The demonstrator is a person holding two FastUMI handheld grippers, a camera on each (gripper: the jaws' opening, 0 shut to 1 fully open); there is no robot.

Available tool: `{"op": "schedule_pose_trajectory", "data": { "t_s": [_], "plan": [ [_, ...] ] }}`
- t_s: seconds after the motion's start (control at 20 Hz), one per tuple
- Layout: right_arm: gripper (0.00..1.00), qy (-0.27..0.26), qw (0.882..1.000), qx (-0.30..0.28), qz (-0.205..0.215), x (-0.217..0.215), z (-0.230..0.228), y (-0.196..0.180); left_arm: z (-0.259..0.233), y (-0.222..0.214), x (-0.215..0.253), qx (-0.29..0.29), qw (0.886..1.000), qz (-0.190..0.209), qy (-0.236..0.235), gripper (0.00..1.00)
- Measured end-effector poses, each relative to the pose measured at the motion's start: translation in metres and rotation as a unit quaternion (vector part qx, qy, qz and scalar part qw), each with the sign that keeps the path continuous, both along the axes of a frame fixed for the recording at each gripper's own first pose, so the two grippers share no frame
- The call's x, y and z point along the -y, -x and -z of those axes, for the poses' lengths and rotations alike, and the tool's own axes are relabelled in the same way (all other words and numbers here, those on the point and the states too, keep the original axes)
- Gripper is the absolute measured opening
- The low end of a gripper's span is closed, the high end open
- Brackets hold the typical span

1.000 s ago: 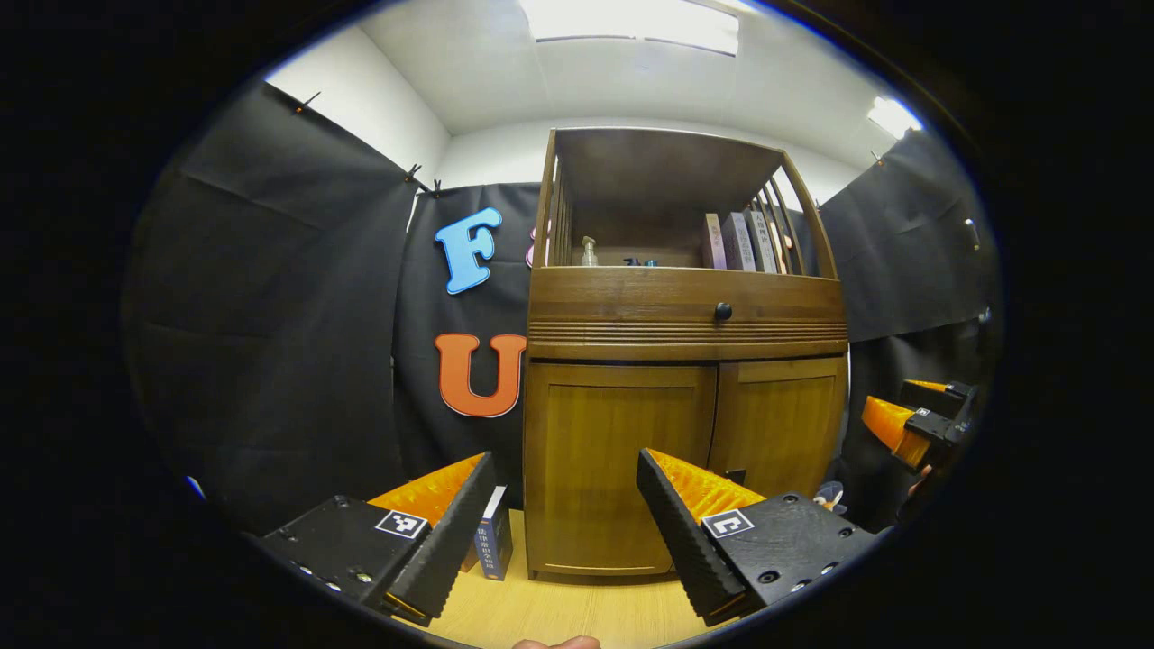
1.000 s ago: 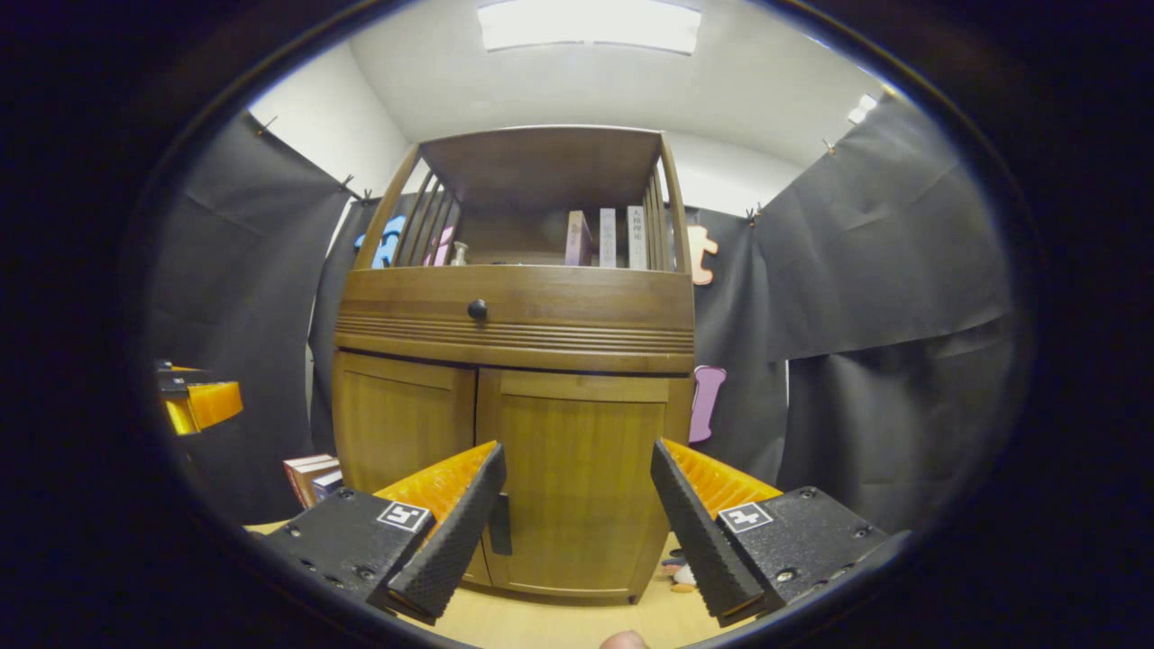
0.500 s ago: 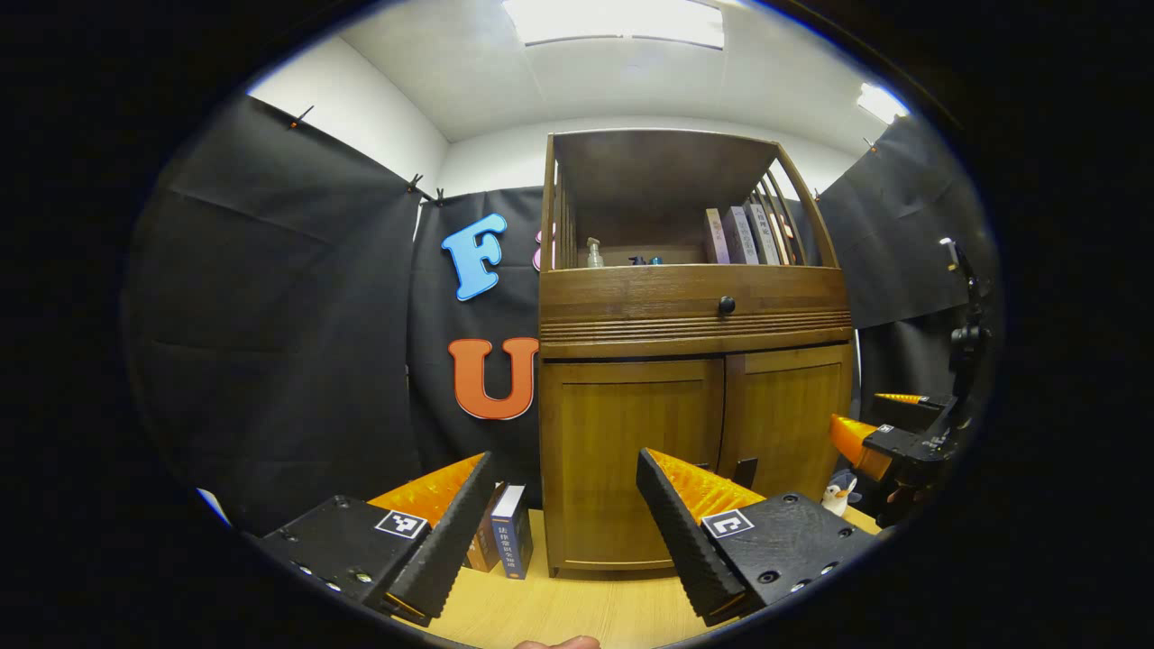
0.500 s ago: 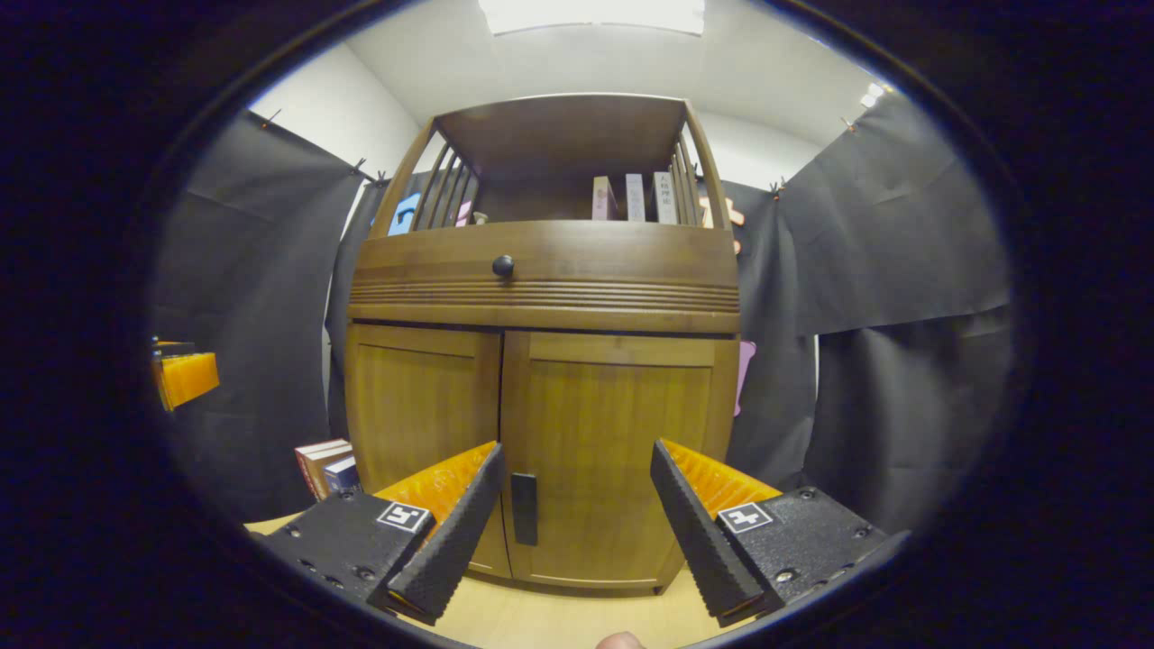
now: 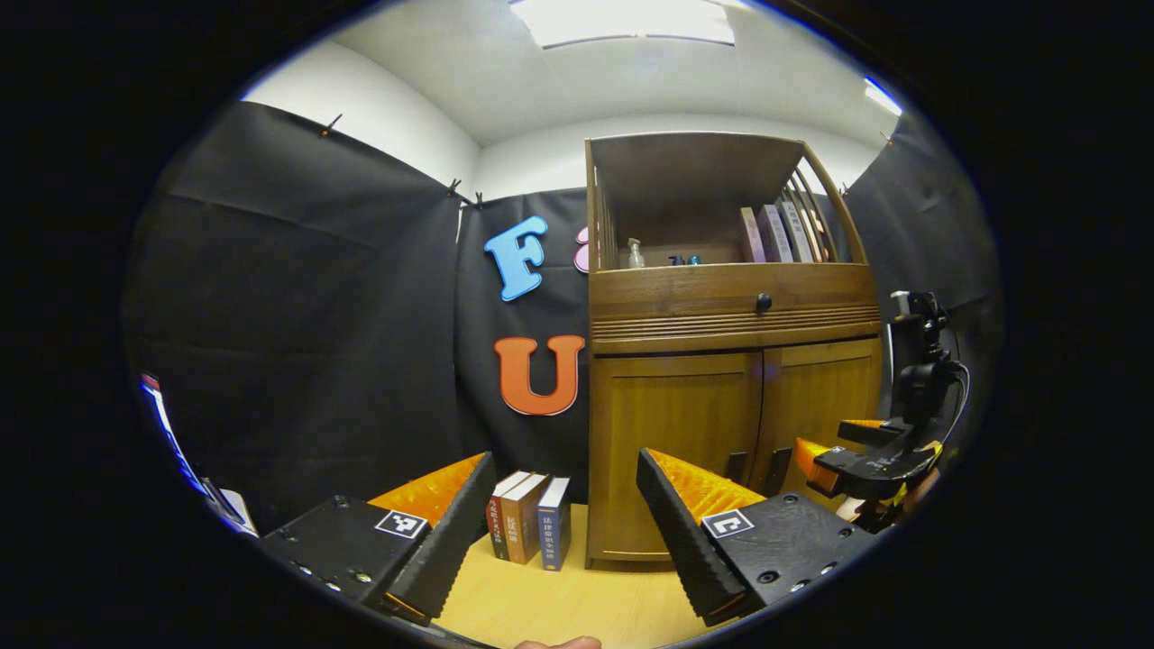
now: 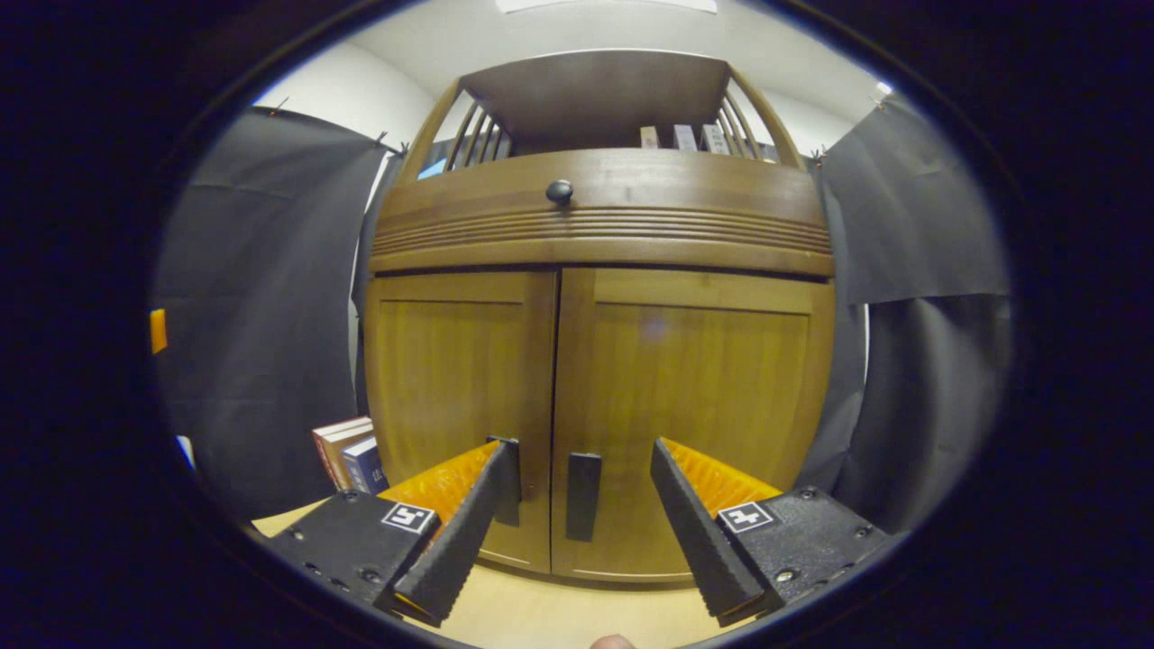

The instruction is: Open the right door of the double-door shoe cabinet with the right hand, and open the left door with the left hand.

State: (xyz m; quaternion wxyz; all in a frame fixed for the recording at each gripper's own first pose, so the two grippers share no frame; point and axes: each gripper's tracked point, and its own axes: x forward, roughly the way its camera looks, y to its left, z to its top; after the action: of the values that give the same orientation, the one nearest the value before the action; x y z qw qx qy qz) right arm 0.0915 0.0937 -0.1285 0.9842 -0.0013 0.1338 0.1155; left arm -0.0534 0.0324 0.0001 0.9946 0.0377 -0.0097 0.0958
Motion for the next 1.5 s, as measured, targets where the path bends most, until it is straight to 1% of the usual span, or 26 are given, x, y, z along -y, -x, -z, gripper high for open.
{"op": "schedule_pose_trajectory", "data": {
  "t_s": [0.15, 0.2, 0.25, 0.3, 0.45, 0.5, 0.7, 0.85, 1.0, 1.05, 1.15, 1.2, 1.3, 1.5],
  "plan": [
    [0.96, 0.004, 1.0, -0.017, 0.0, -0.008, 0.02, -0.013, 0.002, 0.008, -0.013, 0.0, 1.0, -0.022, 0.0, 0.95],
    [0.92, 0.005, 1.0, -0.023, 0.002, -0.009, 0.026, -0.019, 0.002, 0.011, -0.016, -0.001, 1.0, -0.029, 0.001, 0.95],
    [0.91, 0.006, 0.999, -0.032, 0.004, -0.009, 0.033, -0.023, 0.002, 0.014, -0.022, -0.002, 0.999, -0.036, 0.002, 0.95],
    [0.87, 0.006, 0.999, -0.039, 0.005, -0.011, 0.04, -0.029, 0.003, 0.016, -0.025, -0.004, 0.999, -0.042, 0.002, 0.95],
    [0.83, 0.009, 0.998, -0.059, 0.006, -0.012, 0.058, -0.046, 0.004, 0.024, -0.035, -0.006, 0.998, -0.059, -0.001, 0.95],
    [0.8, 0.013, 0.998, -0.067, 0.008, -0.013, 0.066, -0.05, 0.004, 0.026, -0.037, -0.009, 0.998, -0.064, -0.001, 0.95],
    [0.72, 0.017, 0.996, -0.091, 0.018, -0.015, 0.09, -0.067, 0.005, 0.038, -0.048, -0.014, 0.996, -0.086, -0.008, 0.95],
    [0.68, 0.019, 0.994, -0.109, 0.026, -0.017, 0.11, -0.081, 0.012, 0.042, -0.054, -0.023, 0.995, -0.098, -0.006, 0.95],
    [0.64, 0.023, 0.994, -0.105, 0.036, -0.02, 0.114, -0.088, 0.017, 0.044, -0.057, -0.031, 0.994, -0.105, -0.003, 0.95],
    [0.64, 0.028, 0.994, -0.103, 0.037, -0.019, 0.116, -0.086, 0.018, 0.043, -0.058, -0.033, 0.994, -0.105, -0.003, 0.95],
    [0.61, 0.041, 0.993, -0.095, 0.051, -0.017, 0.118, -0.088, 0.019, 0.042, -0.057, -0.037, 0.994, -0.103, -0.003, 0.95],
    [0.57, 0.046, 0.993, -0.093, 0.06, -0.014, 0.116, -0.089, 0.018, 0.04, -0.055, -0.038, 0.994, -0.101, -0.003, 0.95],
    [0.45, 0.041, 0.993, -0.09, 0.067, -0.012, 0.115, -0.087, 0.018, 0.039, -0.052, -0.038, 0.995, -0.094, -0.006, 0.95],
    [0.35, 0.02, 0.993, -0.093, 0.063, -0.014, 0.117, -0.087, 0.021, 0.037, -0.046, -0.041, 0.996, -0.083, -0.006, 0.95]
  ]
}}
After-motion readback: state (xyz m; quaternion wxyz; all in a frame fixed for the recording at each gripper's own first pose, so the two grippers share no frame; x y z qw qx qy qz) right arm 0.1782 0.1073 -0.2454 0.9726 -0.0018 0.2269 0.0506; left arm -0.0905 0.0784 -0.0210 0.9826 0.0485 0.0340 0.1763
